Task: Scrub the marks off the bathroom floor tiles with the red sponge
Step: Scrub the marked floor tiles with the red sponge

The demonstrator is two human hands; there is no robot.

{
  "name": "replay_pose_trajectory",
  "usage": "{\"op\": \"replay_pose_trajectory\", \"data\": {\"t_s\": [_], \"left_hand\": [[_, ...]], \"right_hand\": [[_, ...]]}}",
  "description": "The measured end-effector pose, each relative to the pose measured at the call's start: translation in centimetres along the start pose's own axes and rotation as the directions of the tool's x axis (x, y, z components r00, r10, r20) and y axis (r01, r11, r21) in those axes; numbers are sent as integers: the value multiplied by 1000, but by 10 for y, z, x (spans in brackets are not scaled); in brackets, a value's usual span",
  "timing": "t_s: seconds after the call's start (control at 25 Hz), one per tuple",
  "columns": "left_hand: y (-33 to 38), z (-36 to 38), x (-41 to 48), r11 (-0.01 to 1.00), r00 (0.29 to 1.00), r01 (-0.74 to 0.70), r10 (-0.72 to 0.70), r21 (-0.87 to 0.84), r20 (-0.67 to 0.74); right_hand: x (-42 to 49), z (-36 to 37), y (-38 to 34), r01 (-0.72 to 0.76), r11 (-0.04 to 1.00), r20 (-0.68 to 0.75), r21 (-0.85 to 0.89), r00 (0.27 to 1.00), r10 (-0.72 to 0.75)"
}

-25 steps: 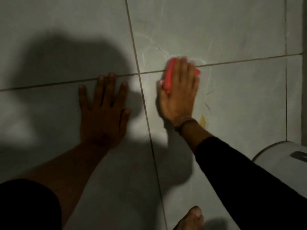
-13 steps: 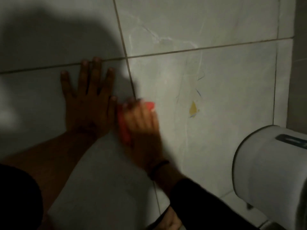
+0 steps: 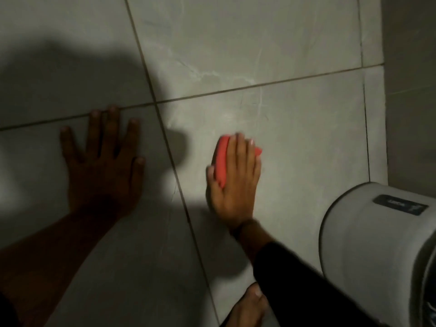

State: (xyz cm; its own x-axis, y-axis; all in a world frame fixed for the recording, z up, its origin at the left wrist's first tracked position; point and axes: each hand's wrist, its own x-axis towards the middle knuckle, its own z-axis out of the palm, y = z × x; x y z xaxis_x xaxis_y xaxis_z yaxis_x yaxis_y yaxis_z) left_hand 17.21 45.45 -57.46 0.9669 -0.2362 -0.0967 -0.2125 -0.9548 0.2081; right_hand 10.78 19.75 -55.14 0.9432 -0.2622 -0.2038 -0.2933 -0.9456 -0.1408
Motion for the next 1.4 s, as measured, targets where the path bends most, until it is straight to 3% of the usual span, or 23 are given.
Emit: {"op": "replay_pose_trajectory", "data": {"t_s": [0.08,0.16,0.24,0.28,0.32,0.4,0.48,0.56,0.6,0.68,0.76,0.8,0.84,0.92,1.0,1.08,1.24,1.28,1.4], "left_hand": [[-1,-2,1,1000,1000,3,-3,-8,22],[-3,-3,0,1000,1000,12,-12,-9,26],[-1,-3,-4,1000,1000,24,-24,1,14],[0,-2,-4,1000,1000,17,-17,9,14],[0,-2,-4,1000,1000,12,-12,13,15],[1,0,-3,1000,1000,-2,2,12,6],[-3,0,-1,1000,1000,0,0,15,6],[-4,-2,-1,1000,1000,16,-16,4,18],[-3,-3,-2,1000,1000,19,-19,13,22],[0,-5,-3,1000,1000,13,-13,24,8],[0,-4,-2,1000,1000,5,-5,24,1],[0,-4,-3,1000,1000,5,-5,29,-5],[0,-4,-4,999,1000,5,-4,35,-9],[0,-3,-3,998,1000,-6,7,54,-13],[-2,-2,-1,999,1000,-4,5,46,-17],[-2,-3,-2,999,1000,4,-3,42,-20],[-2,-4,0,998,1000,-10,11,54,-28],[-1,-4,-1,999,999,-6,7,51,-33],[2,-5,-5,998,1000,0,2,55,-28]], "right_hand": [[-80,1,17,44,995,127,-84,991,-33],[-88,-11,58,-169,985,114,-24,979,170],[-16,-29,80,-460,879,44,128,888,458],[33,-35,78,-509,845,-44,162,852,522],[77,-39,66,-485,857,-86,173,859,504],[108,-29,24,-193,978,-147,84,968,204],[46,-3,-5,110,993,-60,-40,992,-112],[-55,3,8,195,971,81,-137,979,-185],[-87,-1,27,138,979,115,-149,986,-121],[-83,-10,64,-138,990,100,-32,985,141],[-6,-27,71,-418,904,-31,90,906,422],[42,-33,63,-459,878,-97,138,876,473],[88,-35,45,-431,889,-148,156,879,453],[145,-30,-11,-208,972,-213,108,950,227],[130,-10,-63,144,989,-215,-24,966,-146],[55,7,-81,390,919,-114,-58,912,-394],[-124,4,-35,460,886,105,-67,886,-452],[-122,5,-30,465,884,132,-52,881,-455],[0,-2,-68,444,894,-8,-68,895,-445]]}}
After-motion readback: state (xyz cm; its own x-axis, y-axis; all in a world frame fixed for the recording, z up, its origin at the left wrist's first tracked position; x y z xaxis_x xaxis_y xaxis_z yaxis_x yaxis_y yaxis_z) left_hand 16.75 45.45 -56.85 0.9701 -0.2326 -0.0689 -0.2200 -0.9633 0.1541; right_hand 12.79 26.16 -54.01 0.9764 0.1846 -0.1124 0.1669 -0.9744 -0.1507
